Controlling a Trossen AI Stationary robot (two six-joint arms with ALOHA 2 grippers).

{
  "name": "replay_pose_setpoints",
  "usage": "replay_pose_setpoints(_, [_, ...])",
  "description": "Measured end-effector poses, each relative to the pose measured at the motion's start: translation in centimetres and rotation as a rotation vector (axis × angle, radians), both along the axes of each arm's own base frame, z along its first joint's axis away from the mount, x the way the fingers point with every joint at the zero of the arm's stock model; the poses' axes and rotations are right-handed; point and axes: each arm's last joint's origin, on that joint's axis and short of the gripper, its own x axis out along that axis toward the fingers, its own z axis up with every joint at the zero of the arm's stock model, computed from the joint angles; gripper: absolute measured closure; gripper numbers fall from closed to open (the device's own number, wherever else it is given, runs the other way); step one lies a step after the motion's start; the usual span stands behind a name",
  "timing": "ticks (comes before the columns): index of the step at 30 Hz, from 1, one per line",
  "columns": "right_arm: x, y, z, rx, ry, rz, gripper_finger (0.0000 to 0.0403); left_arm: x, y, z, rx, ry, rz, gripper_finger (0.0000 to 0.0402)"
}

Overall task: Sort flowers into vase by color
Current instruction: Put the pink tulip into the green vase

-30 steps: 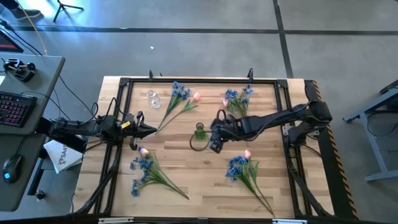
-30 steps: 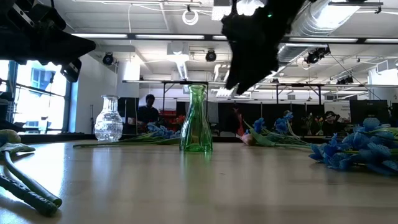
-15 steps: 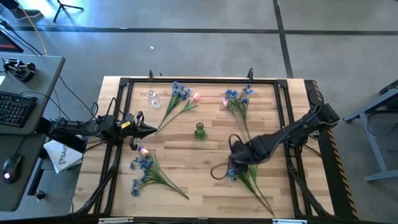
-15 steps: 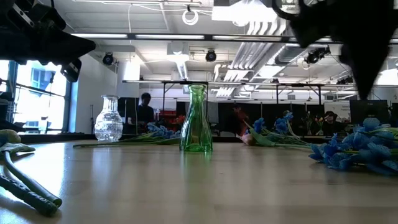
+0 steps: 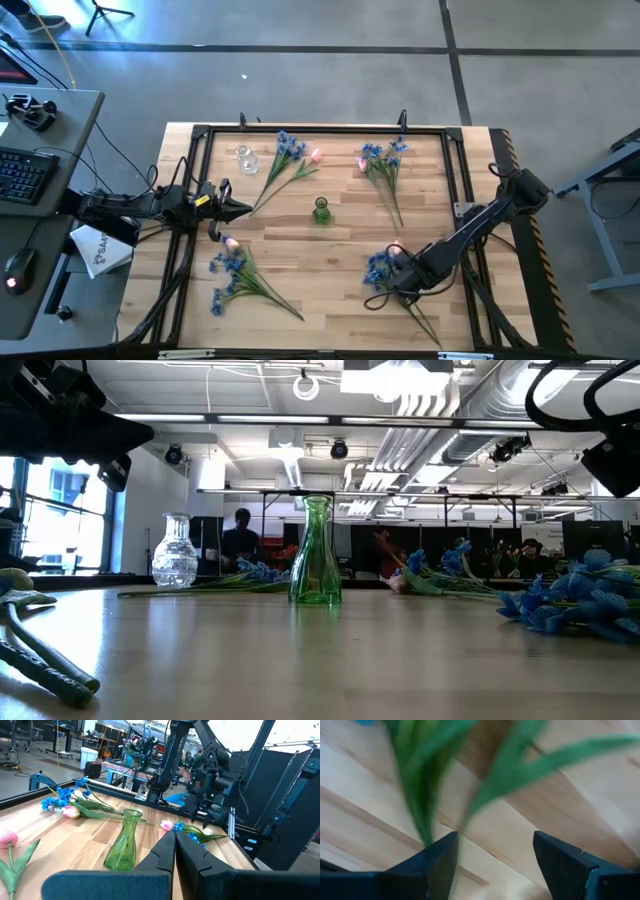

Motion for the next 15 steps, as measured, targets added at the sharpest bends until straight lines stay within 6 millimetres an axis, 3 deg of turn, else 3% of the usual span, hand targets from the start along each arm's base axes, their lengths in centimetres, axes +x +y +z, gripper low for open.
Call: replay_pose_setpoints(15, [-0.6, -0.9, -2.4, -0.1, -0.083, -0.071, 0.0264, 0.0, 0.0, 0.0, 0.0, 0.0, 0.0, 0.0401])
